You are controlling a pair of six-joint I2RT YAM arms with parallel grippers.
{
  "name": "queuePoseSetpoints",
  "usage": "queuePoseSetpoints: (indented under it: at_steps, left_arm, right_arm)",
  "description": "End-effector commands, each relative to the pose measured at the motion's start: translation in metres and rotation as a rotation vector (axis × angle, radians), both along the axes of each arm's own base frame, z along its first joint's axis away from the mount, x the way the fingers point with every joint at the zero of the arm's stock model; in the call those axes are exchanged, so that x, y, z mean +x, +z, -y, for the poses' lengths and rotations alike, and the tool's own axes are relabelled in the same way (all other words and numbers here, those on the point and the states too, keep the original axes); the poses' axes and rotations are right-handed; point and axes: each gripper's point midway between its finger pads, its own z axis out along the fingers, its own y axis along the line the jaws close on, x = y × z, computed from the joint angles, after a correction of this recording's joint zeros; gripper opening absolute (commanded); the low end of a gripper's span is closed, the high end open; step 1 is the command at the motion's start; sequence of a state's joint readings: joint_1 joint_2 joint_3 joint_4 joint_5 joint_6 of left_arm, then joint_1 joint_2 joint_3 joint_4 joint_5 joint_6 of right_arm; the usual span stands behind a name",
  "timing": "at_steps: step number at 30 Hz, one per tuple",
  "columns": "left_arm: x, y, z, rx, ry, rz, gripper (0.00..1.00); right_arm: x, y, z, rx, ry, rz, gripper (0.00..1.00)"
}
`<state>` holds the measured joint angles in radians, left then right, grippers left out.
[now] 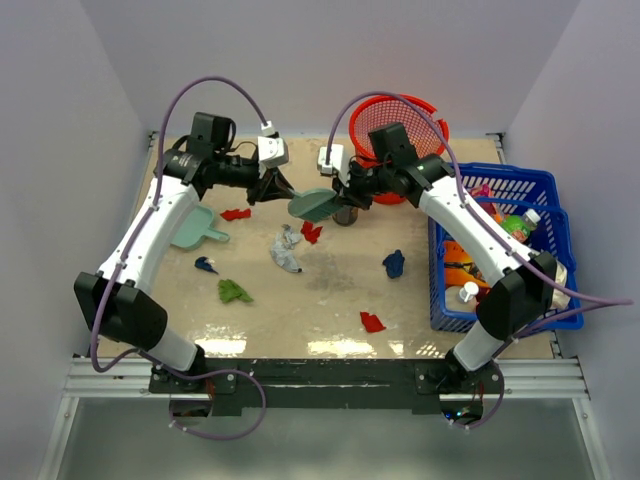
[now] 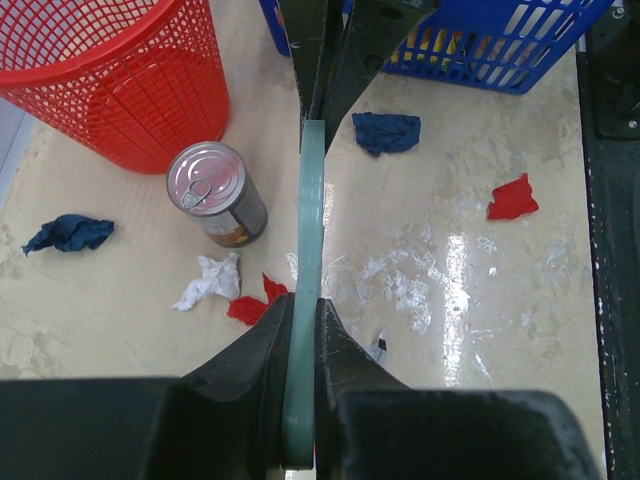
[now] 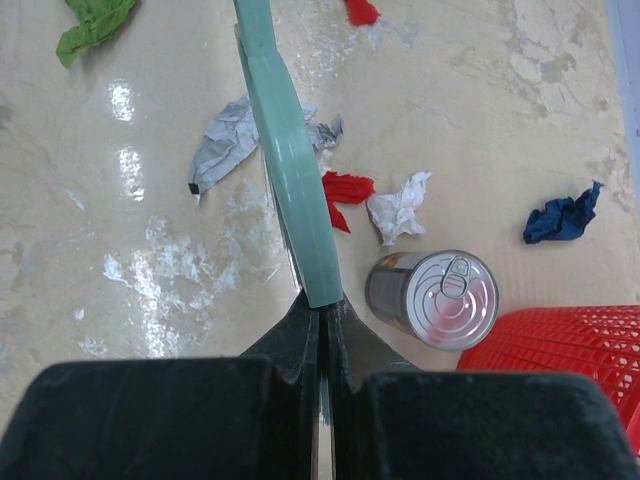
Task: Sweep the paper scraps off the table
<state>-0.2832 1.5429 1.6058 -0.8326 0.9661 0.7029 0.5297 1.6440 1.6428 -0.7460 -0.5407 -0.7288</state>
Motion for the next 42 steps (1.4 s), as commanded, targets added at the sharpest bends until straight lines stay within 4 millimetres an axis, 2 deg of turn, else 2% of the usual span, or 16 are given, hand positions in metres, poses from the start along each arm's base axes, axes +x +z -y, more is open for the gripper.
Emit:
queuePoseSetpoints:
  at_steps: [1,4,5,6,9,13,14,16,21,26,28,30,35,37,39,42]
  left_arm:
    - [-0.011,0.0,0.007,-0.034,-0.043,-0.047,0.02]
    - [-0.011,0.0,0.006,-0.028,-0.033,-0.051,0.0]
    - [-0.012,-0.001,0.004,-0.021,-0.029,-0.052,0.0]
    - [-0.013,0.002,0.003,-0.017,-0.024,-0.043,0.0]
    - [-0.017,0.008,-0.003,-0.001,0.006,-0.052,0.0]
    - [-0.014,0.008,-0.017,0.055,0.126,-0.055,0.0]
    - [-0.011,0.009,-0.021,0.069,0.162,-0.046,0.0]
    - [-0.005,0.009,-0.039,0.116,0.267,-0.003,0.0]
    - [0.017,0.031,-0.083,0.079,0.582,0.077,0.0]
    - [0.043,0.043,-0.165,0.04,0.97,0.105,0.0]
    - [0.041,0.029,-0.19,0.068,1.074,0.131,0.0]
    - [0.04,0.023,-0.198,0.047,1.089,0.132,0.0]
    - [0.03,0.006,-0.292,0.001,1.327,-0.046,0.0]
    - [0.025,0.009,-0.306,0.013,1.374,-0.04,0.0]
    - [0.021,0.02,-0.3,-0.003,1.343,-0.009,0.0]
    - [0.013,0.028,-0.286,-0.037,1.288,0.011,0.0]
  right_arm:
    - [0.006,0.008,-0.008,0.046,-0.006,0.02,0.0]
    - [0.006,0.003,-0.009,0.043,-0.014,0.005,0.01]
    - [0.006,0.002,-0.009,0.043,-0.015,-0.003,0.09]
    - [0.004,0.001,-0.01,0.05,-0.017,-0.02,0.27]
    - [0.003,0.011,-0.009,0.096,-0.064,-0.047,0.5]
    - [0.013,0.044,-0.002,0.209,-0.156,-0.063,0.67]
    - [0.016,0.049,0.0,0.23,-0.18,-0.072,0.79]
    - [0.026,0.063,0.006,0.289,-0.26,-0.099,0.89]
    - [0.035,0.082,0.01,0.355,-0.351,-0.1,0.88]
    - [0.041,0.084,-0.003,0.385,-0.309,-0.126,0.84]
    - [0.041,0.082,-0.014,0.398,-0.249,-0.119,0.82]
    - [0.039,0.084,-0.028,0.44,-0.205,-0.126,0.8]
    - [0.03,0.078,-0.054,0.501,-0.148,-0.143,0.79]
    - [0.031,0.07,-0.065,0.494,-0.164,-0.145,0.79]
    - [0.027,0.065,-0.079,0.492,-0.172,-0.176,0.79]
    - [0.017,0.034,-0.11,0.412,-0.135,-0.227,0.79]
